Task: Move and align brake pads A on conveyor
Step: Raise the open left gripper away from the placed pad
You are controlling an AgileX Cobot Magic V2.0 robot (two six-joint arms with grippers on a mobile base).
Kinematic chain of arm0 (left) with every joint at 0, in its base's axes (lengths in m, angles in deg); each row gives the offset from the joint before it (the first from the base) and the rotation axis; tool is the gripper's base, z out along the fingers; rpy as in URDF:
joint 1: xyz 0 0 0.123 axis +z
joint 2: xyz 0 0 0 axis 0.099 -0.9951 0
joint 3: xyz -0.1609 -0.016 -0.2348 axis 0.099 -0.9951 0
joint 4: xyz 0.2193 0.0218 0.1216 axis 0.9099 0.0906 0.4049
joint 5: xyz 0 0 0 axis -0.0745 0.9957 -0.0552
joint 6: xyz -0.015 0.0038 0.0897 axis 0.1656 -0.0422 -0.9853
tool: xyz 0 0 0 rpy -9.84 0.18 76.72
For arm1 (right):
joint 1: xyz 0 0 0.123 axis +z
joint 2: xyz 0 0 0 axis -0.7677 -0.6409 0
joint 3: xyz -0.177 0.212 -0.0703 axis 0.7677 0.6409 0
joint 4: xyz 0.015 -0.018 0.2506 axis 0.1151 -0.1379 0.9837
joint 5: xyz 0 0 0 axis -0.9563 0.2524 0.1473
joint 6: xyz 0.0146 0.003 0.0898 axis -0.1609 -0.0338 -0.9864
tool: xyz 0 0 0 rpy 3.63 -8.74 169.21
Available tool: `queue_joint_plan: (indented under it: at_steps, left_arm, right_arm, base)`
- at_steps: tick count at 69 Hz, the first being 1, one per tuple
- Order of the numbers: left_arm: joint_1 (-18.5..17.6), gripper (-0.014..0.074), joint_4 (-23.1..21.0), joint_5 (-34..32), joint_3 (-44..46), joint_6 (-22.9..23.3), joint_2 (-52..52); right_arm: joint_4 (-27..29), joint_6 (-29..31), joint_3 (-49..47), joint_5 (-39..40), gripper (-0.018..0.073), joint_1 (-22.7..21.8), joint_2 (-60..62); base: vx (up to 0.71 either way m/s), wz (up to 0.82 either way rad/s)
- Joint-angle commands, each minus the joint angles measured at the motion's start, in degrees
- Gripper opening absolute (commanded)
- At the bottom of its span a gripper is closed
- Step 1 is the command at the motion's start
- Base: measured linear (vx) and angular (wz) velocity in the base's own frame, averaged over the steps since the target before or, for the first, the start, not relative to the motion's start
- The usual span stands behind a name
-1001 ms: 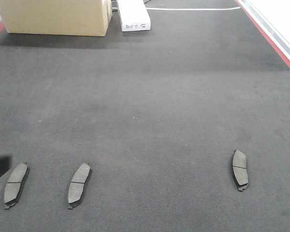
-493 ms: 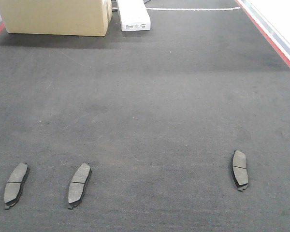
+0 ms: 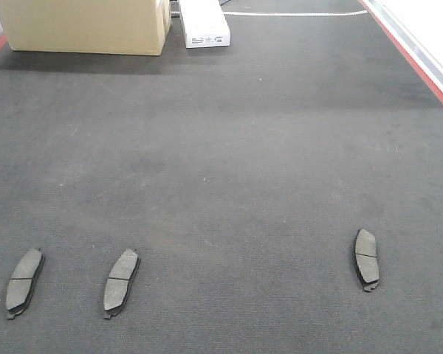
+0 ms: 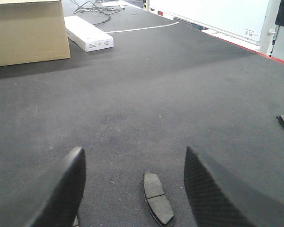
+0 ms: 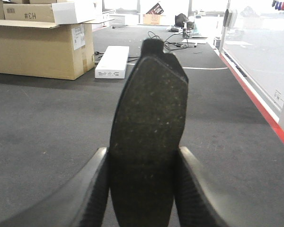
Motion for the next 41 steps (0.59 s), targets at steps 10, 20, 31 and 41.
queue_joint_plan:
  at_steps: [10,20,31,41]
  left_arm:
    - [-0.36,0.0425,0.01,-4.19,1.11,-0.12,-0.92]
    - [-0.36,0.0425,0.01,-4.19,1.11,-0.12,-0.92]
    - [-0.36,0.0425,0.01,-4.19,1.11,-0.12,-0.92]
    - [-0.36,0.0425,0.01,-4.19,1.11,-0.12,-0.92]
  right_arm:
    - [-0.59,0.20,-3.70,5.28,-0.0003,-0.39,-3.41]
    - [-0.32,0.03,-7.79,0.70,-0.0001,-0.39,-9.97]
    - [2.32,-1.55,-12.77,-5.68,0.0002,-0.39,-21.50]
    - [4.27,-1.95,-17.28,-12.77,0.0007,-0.39,-32.51]
  base:
    - [0.00,0.00]
    - [0.00,0.00]
    - [0.00,0.00]
    - [0.00,0.00]
